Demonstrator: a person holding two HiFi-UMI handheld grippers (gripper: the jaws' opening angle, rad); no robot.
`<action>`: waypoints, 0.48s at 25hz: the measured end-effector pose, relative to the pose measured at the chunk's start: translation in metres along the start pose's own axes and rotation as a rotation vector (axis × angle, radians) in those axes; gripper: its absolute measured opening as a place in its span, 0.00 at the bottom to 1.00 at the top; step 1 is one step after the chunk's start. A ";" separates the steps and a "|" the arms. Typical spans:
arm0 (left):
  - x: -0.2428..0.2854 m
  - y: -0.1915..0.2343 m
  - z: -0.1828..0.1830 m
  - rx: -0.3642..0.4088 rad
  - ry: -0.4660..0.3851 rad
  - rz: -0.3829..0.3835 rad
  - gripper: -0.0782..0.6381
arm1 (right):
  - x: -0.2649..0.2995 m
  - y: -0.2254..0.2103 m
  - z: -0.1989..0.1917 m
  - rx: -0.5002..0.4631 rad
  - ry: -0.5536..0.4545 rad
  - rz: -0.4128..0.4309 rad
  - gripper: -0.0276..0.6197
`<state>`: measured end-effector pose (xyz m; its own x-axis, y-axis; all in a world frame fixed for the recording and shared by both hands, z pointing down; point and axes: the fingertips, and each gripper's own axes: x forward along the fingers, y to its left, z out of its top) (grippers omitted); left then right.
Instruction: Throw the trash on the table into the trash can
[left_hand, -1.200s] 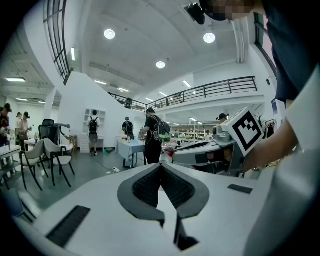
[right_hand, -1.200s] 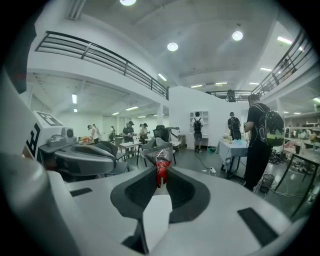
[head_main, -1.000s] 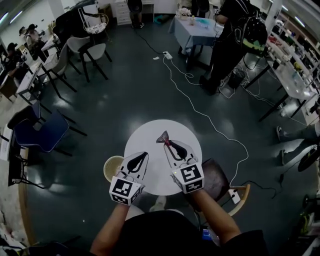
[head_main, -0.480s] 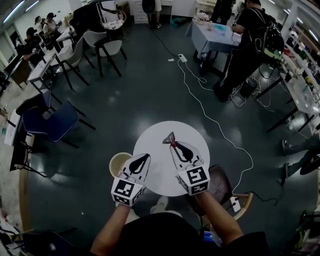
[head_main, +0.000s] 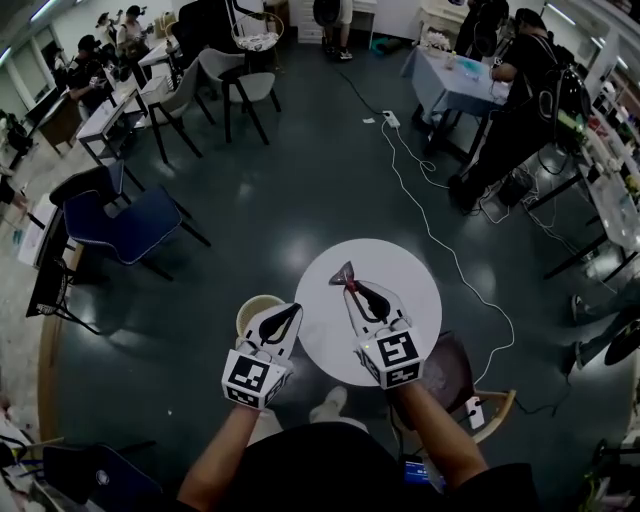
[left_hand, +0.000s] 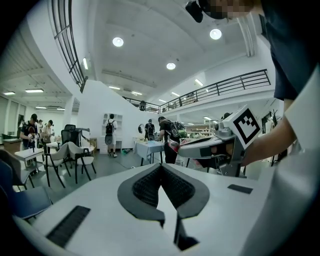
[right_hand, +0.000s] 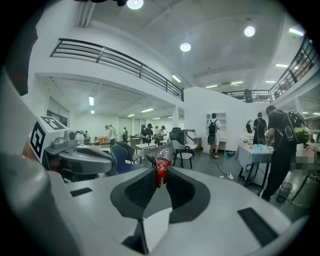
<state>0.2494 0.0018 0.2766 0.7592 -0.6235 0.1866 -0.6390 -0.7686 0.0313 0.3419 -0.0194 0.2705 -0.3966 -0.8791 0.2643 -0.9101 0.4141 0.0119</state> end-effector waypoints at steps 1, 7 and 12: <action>-0.007 0.004 -0.001 0.001 -0.003 0.000 0.13 | 0.003 0.007 0.001 -0.003 0.003 -0.001 0.14; -0.046 0.038 0.000 -0.008 -0.014 0.003 0.13 | 0.019 0.054 0.015 -0.010 0.002 -0.011 0.14; -0.074 0.063 0.003 0.009 -0.018 -0.021 0.13 | 0.031 0.092 0.029 -0.010 -0.002 -0.023 0.14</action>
<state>0.1533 -0.0006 0.2616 0.7748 -0.6095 0.1679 -0.6216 -0.7829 0.0266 0.2419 -0.0153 0.2523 -0.3761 -0.8889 0.2616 -0.9177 0.3964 0.0275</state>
